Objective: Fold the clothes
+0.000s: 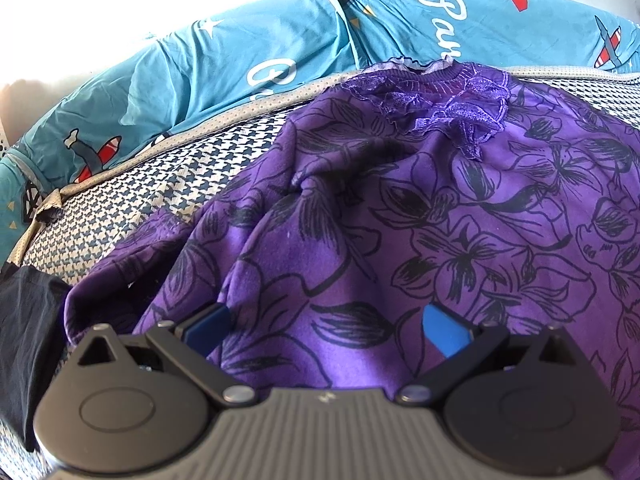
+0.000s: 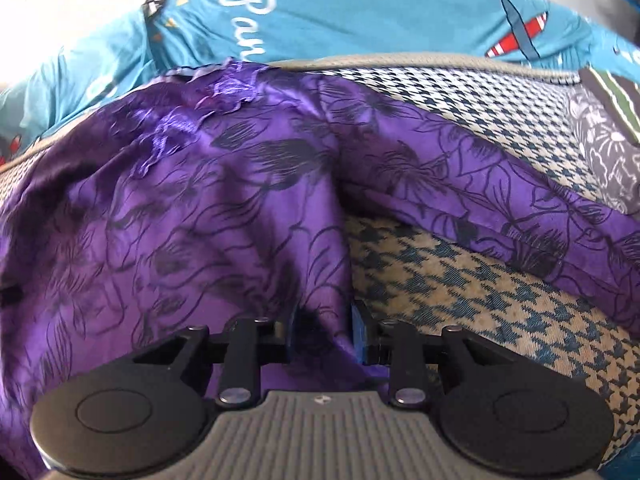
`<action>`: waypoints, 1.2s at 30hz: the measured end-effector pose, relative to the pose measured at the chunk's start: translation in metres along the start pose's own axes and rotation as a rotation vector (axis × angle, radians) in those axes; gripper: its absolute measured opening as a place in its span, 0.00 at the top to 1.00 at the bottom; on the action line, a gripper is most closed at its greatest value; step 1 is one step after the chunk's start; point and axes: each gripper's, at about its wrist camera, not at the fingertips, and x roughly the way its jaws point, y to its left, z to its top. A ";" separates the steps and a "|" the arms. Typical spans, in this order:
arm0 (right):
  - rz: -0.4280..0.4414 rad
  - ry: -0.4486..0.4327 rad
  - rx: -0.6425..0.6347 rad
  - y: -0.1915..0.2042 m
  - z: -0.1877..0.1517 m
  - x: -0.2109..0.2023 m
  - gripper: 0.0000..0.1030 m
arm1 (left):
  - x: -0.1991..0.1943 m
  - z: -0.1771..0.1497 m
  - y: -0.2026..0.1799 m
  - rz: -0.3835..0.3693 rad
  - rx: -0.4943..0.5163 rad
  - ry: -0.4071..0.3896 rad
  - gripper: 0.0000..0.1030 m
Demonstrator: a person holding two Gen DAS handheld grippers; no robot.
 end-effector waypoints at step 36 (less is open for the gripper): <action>0.124 0.026 0.288 0.007 -0.125 -0.089 0.73 | -0.022 -0.010 0.022 0.002 -0.056 -0.019 0.00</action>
